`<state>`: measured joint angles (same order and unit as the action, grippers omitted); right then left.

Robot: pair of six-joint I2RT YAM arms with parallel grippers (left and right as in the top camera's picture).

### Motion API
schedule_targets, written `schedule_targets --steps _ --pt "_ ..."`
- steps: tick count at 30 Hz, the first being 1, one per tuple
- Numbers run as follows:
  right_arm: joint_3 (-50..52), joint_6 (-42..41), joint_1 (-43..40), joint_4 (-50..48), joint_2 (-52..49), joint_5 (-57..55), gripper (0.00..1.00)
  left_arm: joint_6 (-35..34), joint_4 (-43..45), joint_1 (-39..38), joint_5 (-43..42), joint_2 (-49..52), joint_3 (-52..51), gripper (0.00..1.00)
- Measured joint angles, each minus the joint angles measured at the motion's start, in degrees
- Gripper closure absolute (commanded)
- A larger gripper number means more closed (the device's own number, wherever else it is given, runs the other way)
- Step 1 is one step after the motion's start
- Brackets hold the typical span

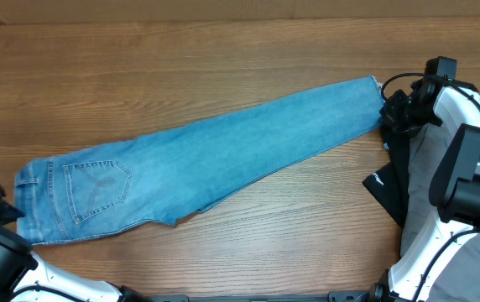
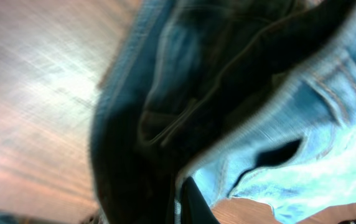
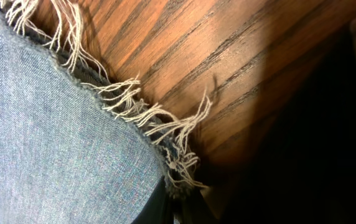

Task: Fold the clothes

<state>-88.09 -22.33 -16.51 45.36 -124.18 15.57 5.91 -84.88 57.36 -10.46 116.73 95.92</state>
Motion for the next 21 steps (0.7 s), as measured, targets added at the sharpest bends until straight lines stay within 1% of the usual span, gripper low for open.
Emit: schedule_targets --steps 4,7,21 --pt "0.0 0.0 0.0 -0.1 0.0 0.0 0.96 -2.7 -2.2 1.6 2.0 0.0 1.0 0.96" --pt "0.0 0.0 0.0 -0.1 0.0 0.1 0.96 -5.1 -1.9 1.6 4.3 0.0 0.4 0.96" --pt "0.0 0.0 0.0 -0.2 0.0 0.1 0.96 -13.1 4.3 1.6 16.9 0.1 -13.0 0.96"
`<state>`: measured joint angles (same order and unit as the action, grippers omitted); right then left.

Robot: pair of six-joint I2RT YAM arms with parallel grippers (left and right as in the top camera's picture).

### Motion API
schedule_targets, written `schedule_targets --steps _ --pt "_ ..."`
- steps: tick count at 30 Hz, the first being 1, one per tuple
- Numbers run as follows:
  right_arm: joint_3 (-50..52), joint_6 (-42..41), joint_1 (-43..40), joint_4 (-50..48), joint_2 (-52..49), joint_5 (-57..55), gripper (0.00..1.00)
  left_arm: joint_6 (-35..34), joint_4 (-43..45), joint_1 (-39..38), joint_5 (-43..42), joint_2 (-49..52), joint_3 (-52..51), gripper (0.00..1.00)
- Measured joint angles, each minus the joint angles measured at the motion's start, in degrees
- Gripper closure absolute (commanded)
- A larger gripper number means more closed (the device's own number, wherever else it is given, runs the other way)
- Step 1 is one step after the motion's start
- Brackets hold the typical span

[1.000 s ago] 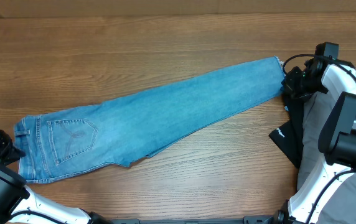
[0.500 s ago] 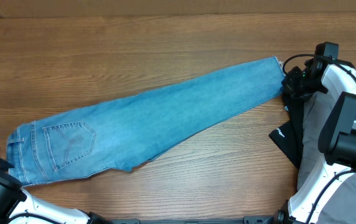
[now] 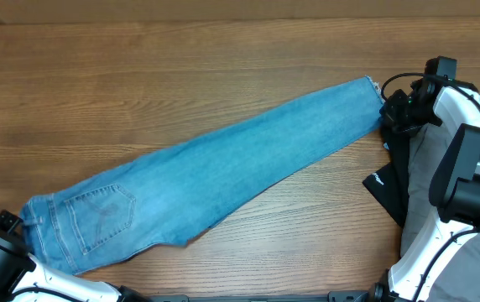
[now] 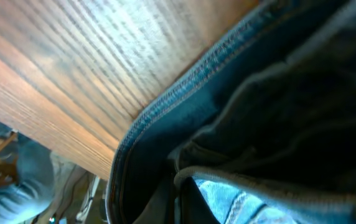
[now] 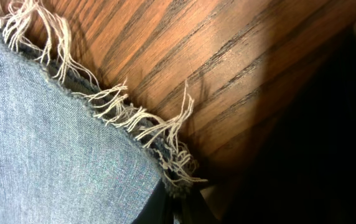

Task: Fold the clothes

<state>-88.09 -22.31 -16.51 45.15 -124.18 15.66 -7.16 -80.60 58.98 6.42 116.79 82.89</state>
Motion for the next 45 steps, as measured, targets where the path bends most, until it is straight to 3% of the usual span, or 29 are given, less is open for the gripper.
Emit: schedule_targets --steps 4,6,8,9,12,16,20,24,26,28,30,33,34,38,45 --pt "0.0 0.0 0.0 0.1 0.0 0.0 0.96 -1.8 0.9 0.0 2.1 0.0 -1.6 0.95" --pt "0.0 0.0 0.0 0.1 0.0 0.0 0.96 -2.2 1.0 0.0 2.7 0.0 -1.9 0.81" --pt "0.0 0.0 0.0 0.1 0.0 0.0 0.96 -3.1 1.5 0.0 3.8 0.0 -1.9 0.51" --pt "0.0 0.0 0.0 0.0 0.0 0.0 0.96 -3.1 2.3 0.1 4.9 0.0 -1.9 0.45" --pt "0.0 0.0 0.0 0.0 0.0 0.0 0.96 -3.8 2.6 0.5 6.3 0.0 -1.9 0.40" --pt "0.0 0.0 0.0 0.0 0.0 -0.1 0.96 -3.4 1.0 0.8 3.5 0.0 0.7 0.47" --pt "0.0 0.0 0.0 0.2 0.0 -0.2 0.96 -1.7 -4.0 0.7 -2.8 0.1 10.6 0.53" --pt "0.0 0.0 -0.2 1.1 0.2 -0.2 0.96 0.7 -7.6 0.7 -9.6 0.1 22.8 0.73" --pt "0.0 0.0 -0.5 1.7 0.3 -0.2 0.96 1.6 -8.4 0.4 -12.8 0.0 27.1 0.88" --pt "0.0 -0.2 -1.1 2.3 0.6 -0.1 0.96 3.3 -8.6 -0.2 -15.8 -0.4 29.1 0.93" --pt "0.0 -0.2 -1.6 2.5 1.3 0.4 0.92 4.7 -9.2 -1.8 -18.6 -0.8 29.4 0.96" --pt "0.1 -0.1 -2.0 2.6 4.4 1.4 0.61 7.5 -10.1 -5.9 -22.4 -0.8 29.3 0.96" --pt "0.1 -0.2 -2.1 2.8 6.9 1.6 0.58 8.7 -10.2 -8.6 -23.7 -0.8 29.3 0.96" --pt "0.1 -0.2 -2.2 4.4 15.0 2.4 0.57 10.8 -10.7 -17.0 -23.8 -0.8 29.3 0.96" --pt "0.0 1.7 -1.5 13.1 23.5 9.9 0.57 9.0 -10.1 -28.3 -15.5 -0.9 26.6 0.96"
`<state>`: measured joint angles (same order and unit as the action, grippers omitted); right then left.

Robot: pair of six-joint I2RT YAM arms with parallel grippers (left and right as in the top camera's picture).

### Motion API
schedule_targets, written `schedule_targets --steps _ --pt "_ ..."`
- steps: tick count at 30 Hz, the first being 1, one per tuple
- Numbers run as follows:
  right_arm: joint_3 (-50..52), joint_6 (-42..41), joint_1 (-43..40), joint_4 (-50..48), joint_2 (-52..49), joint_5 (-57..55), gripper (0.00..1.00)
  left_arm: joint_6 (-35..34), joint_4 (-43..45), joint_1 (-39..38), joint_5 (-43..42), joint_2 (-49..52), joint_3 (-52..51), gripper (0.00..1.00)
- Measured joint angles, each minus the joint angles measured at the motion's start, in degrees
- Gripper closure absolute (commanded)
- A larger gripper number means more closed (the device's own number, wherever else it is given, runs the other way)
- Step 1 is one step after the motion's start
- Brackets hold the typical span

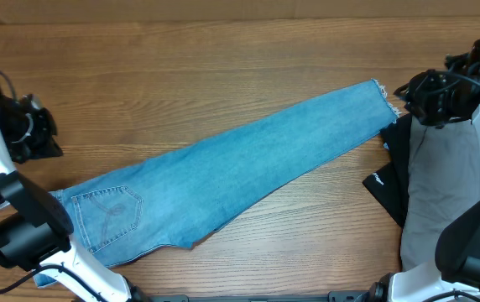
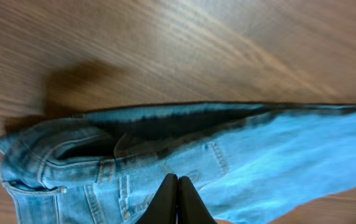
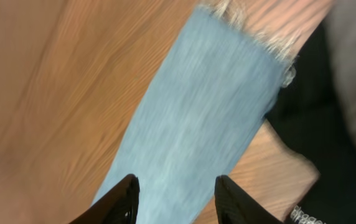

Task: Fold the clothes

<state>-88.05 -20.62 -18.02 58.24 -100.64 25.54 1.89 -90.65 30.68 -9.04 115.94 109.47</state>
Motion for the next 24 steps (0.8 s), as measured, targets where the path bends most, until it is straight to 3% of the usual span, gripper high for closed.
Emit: schedule_targets --steps 6,17,20,21,24 --pt "0.0 3.6 7.6 9.2 0.0 3.2 0.56 -1.0 5.0 -1.2 4.1 0.0 -10.6 0.96" --pt "0.0 4.4 22.2 11.1 0.0 4.6 0.56 -3.8 24.9 -1.4 5.1 -0.1 -31.2 0.95" --pt "0.2 4.3 25.0 11.3 0.0 4.5 0.57 -4.7 26.7 -1.4 5.0 -0.1 -31.8 0.86" --pt "0.4 4.3 25.4 11.2 0.0 4.5 0.58 -4.7 26.6 -1.4 5.0 -0.1 -31.6 0.84" --pt "2.4 4.1 27.7 10.4 0.0 3.5 0.72 -5.0 21.5 -1.4 4.9 -0.1 -27.4 0.82"
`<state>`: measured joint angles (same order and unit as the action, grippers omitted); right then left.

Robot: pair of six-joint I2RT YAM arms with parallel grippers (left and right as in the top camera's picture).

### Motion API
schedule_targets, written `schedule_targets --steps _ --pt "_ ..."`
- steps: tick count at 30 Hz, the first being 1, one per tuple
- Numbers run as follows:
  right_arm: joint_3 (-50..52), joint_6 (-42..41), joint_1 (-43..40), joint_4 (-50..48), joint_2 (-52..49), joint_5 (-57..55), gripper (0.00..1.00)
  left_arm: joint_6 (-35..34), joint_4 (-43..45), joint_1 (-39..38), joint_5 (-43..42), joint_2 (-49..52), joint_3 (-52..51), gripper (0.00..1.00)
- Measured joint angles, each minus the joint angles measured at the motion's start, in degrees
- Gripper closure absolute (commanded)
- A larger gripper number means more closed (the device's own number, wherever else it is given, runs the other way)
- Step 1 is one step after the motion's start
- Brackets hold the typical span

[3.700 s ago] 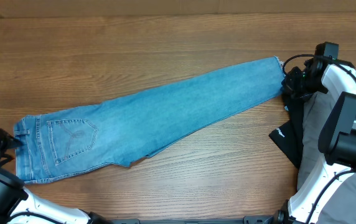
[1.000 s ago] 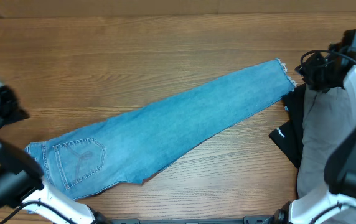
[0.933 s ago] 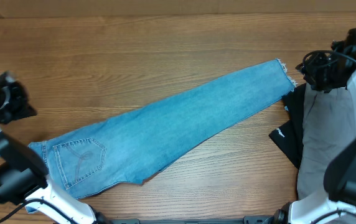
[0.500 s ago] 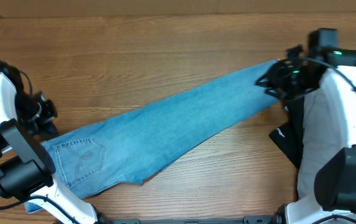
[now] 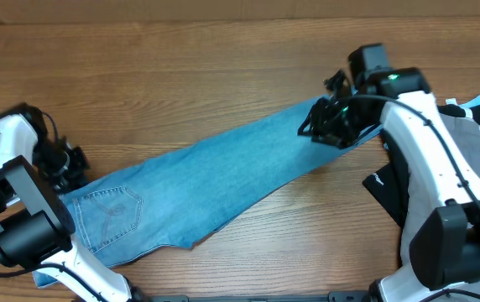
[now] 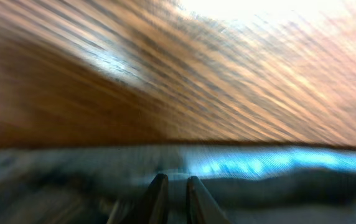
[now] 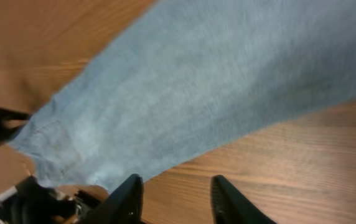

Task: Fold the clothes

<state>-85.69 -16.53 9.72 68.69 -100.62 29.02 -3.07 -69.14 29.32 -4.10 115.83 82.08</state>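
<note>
Blue jeans (image 5: 223, 168) lie flat on the wooden table (image 5: 181, 67), folded lengthwise, slanting from the waist and back pocket (image 5: 110, 214) at front left to the frayed hem at back right. My left gripper (image 5: 68, 168) sits low at the waist's upper corner. In the blurred left wrist view its gripper (image 6: 176, 180) shows a narrow gap, with the denim edge (image 6: 259, 165) just ahead. My right gripper (image 5: 328, 126) hovers over the leg near the hem. In the right wrist view that gripper (image 7: 177, 190) is wide open and empty above the denim (image 7: 196, 93).
A black garment (image 5: 391, 189) and a grey garment (image 5: 454, 193) lie at the table's right edge, under and beside the right arm. A bit of light-blue cloth shows at far right. Bare wood surrounds the jeans.
My left gripper was up at the far left, shut and away from the jeans; now it is down at the waist corner, slightly parted. My right gripper moved left from beyond the hem to over the leg.
First my left gripper was on the waist and my right at the frayed hem. Then the waist lay nearer the front left, the jeans stretched straighter. After that both grippers were off the cloth and raised. Now both are back over the jeans, which lie unmoved.
</note>
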Motion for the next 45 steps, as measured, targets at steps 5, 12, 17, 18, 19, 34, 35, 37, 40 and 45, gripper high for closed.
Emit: schedule_targets --steps 5,12,17,18,19,34,35,37,40,45 --pt "8.5 -3.2 2.3 -8.9 -1.4 -6.2 0.81 0.1 -11.1 -0.3 -0.5 -2.3 18.3 0.67" --pt "21.2 -7.7 0.8 -28.0 -3.7 -9.9 0.83 1.8 -16.8 -4.8 -7.6 -12.6 26.6 0.60" --pt "25.1 -10.7 0.4 -33.6 -5.5 -10.9 0.87 3.0 -19.9 -10.1 -9.1 -14.8 26.0 0.63" --pt "25.1 -11.4 0.4 -33.5 -5.5 -11.4 0.87 3.1 -19.8 -10.9 -9.2 -14.8 25.2 0.63" --pt "25.1 -12.2 0.4 -33.2 -5.6 -11.9 0.90 3.1 -19.8 -11.9 -9.2 -14.7 23.6 0.63" --pt "23.4 -17.4 -7.8 -26.4 -6.2 -12.6 0.94 0.4 -4.9 -14.0 -2.6 -14.3 -6.8 0.86" --pt "23.3 -16.9 -7.8 -26.1 -6.2 -12.5 0.94 -0.5 -1.5 -14.0 -1.4 -14.3 -8.7 0.90" --pt "22.7 -16.2 -7.8 -25.1 -6.3 -12.7 0.92 -2.9 5.5 -14.0 1.4 -14.1 -12.2 0.96" --pt "21.0 -15.3 -7.9 -21.8 -6.4 -14.4 0.90 -6.6 15.0 -14.0 5.5 -14.0 -17.9 0.96" --pt "16.6 -14.1 -8.6 -15.8 -5.8 -16.6 0.88 -10.1 26.1 -14.3 8.2 -14.3 -24.5 0.96"
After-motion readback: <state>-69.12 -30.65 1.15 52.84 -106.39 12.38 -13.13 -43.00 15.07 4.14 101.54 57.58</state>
